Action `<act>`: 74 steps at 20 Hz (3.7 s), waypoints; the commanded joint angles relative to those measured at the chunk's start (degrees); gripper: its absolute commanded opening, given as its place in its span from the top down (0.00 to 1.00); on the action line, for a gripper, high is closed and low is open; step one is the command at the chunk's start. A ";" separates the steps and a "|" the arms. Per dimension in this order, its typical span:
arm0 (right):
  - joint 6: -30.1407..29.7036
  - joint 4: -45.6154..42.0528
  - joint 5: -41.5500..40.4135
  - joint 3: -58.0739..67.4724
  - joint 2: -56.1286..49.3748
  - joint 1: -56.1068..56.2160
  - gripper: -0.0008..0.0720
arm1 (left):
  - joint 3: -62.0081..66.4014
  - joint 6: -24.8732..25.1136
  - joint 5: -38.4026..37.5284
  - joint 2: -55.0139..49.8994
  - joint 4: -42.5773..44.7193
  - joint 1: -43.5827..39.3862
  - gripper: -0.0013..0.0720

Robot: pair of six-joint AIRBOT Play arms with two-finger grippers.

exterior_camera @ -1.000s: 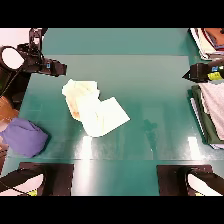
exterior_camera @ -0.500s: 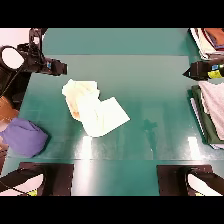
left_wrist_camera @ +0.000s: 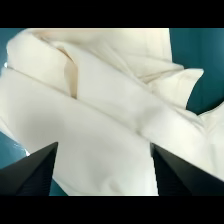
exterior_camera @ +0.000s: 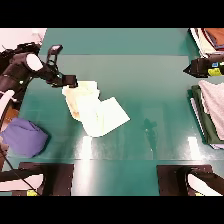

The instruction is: Fold the shirts.

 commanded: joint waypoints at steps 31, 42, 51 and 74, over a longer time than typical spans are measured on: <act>0.00 -0.13 -17.79 0.11 16.59 -0.02 0.97 | 24.28 3.32 2.10 1.40 7.48 -37.94 0.09; 0.02 -0.02 -12.37 0.11 12.59 -0.02 0.97 | 2.27 -3.76 3.02 -6.34 -0.22 -2.67 0.09; 0.02 -0.04 -9.14 0.04 9.07 -0.02 0.97 | 1.44 6.71 14.16 -14.40 -14.03 -1.73 0.09; -4.76 26.93 -17.51 -42.12 -8.48 11.72 0.19 | 20.13 6.78 4.85 -14.80 -11.63 -0.44 0.95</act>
